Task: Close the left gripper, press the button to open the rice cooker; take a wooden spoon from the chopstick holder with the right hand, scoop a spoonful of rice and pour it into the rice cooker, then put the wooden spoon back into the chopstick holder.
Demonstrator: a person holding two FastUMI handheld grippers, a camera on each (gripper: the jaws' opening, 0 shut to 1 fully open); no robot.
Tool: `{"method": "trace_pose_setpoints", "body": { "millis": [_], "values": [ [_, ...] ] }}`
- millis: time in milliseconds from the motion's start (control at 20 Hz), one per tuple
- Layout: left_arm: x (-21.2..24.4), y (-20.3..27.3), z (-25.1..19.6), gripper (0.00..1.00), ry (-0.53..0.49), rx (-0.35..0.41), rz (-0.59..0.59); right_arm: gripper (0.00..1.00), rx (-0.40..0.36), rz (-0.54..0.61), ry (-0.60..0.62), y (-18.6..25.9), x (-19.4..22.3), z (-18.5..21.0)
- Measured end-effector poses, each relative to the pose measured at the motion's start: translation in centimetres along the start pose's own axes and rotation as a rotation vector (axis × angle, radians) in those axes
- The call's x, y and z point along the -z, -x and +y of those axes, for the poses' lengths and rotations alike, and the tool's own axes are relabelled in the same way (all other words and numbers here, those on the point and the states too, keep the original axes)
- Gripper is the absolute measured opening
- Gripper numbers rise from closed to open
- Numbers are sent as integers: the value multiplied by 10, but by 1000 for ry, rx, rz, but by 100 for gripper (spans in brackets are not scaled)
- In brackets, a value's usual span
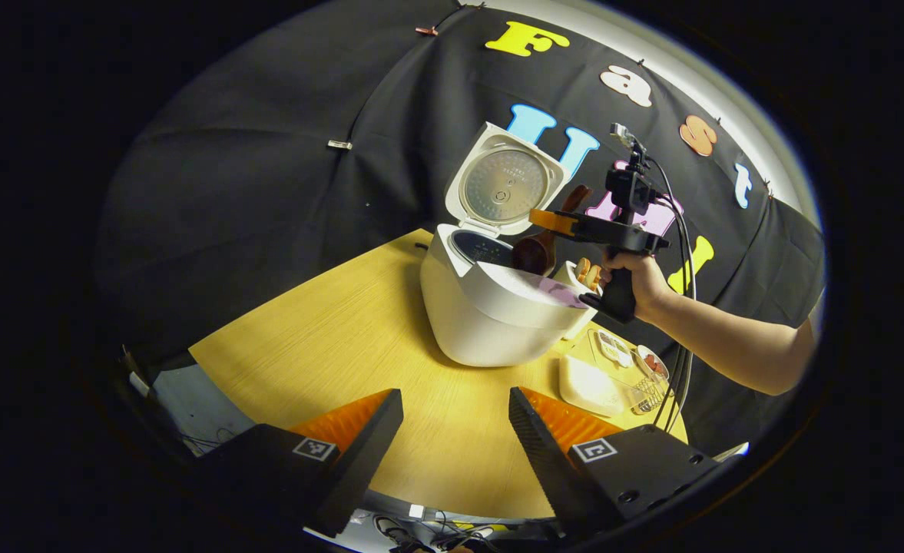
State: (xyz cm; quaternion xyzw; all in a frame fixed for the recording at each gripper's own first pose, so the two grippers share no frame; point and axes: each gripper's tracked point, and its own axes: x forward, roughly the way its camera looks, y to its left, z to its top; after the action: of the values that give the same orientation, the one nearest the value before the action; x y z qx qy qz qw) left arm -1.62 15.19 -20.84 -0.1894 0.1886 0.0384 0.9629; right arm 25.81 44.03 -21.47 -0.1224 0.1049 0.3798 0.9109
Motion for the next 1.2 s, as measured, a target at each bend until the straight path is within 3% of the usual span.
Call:
{"method": "trace_pose_setpoints", "body": {
  "millis": [250, 400, 500, 950, 1050, 1100, 1200],
  "values": [
    [-3, 4, -4, 96, -40, 4, -20, 17, 25, -17, -49, 7, -14, -3],
    [-5, 6, -10, 96, -64, 12, -39, 13, 57, -34, -158, 22, -29, -16],
    [-9, 4, -20, 96, -89, 26, -50, 17, 85, -55, -223, 43, -45, -33],
    [-29, 12, -96, 96, -217, 99, -115, 17, 275, -197, -423, 191, -83, -156],
    [-28, 11, -120, 96, -223, 113, -123, 12, 341, -199, -432, 227, -72, -193],
    [-27, 8, -130, 96, -232, 111, -123, 17, 376, -188, -439, 245, -61, -212],
    [-32, 7, -149, 96, -259, 107, -152, 17, 442, -165, -438, 279, -40, -250]
  ]
}}
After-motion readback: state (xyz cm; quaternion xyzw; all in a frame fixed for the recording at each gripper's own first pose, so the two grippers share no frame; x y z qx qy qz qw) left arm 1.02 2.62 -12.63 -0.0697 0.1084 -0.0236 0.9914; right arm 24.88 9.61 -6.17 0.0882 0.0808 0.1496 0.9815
